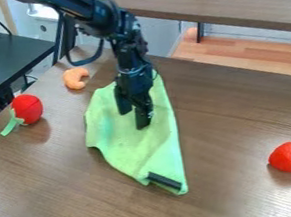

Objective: Move cloth from left to right side of the table

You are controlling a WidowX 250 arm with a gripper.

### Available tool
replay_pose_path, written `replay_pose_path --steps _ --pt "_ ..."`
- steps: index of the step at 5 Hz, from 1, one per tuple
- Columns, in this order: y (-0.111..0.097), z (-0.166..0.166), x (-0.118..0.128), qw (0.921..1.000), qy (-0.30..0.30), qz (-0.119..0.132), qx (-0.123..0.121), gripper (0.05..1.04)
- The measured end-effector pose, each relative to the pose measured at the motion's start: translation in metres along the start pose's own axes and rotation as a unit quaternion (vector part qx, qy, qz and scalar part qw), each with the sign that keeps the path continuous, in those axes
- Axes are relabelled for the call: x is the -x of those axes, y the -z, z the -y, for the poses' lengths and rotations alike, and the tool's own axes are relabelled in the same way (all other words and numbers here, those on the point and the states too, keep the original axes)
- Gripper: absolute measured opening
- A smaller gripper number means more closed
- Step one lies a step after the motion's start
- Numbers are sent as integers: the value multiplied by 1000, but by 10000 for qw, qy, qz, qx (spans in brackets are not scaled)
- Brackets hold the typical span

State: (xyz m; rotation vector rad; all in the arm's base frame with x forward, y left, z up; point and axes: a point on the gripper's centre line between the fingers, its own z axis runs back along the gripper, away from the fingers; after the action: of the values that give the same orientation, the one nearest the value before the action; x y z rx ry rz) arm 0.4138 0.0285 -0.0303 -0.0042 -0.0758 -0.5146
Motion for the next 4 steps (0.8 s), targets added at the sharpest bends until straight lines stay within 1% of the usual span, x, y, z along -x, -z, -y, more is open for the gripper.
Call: replay_pose_path --steps 1,2,3,4 --pt "1 10 -19 9999 18 -8 110 1001" --pt "-1 19 -32 9997 13 -10 232 1001" --pt "-3 35 -45 9993 137 -13 337 1001" --pt "-4 57 -56 9986 298 -74 435 1000"
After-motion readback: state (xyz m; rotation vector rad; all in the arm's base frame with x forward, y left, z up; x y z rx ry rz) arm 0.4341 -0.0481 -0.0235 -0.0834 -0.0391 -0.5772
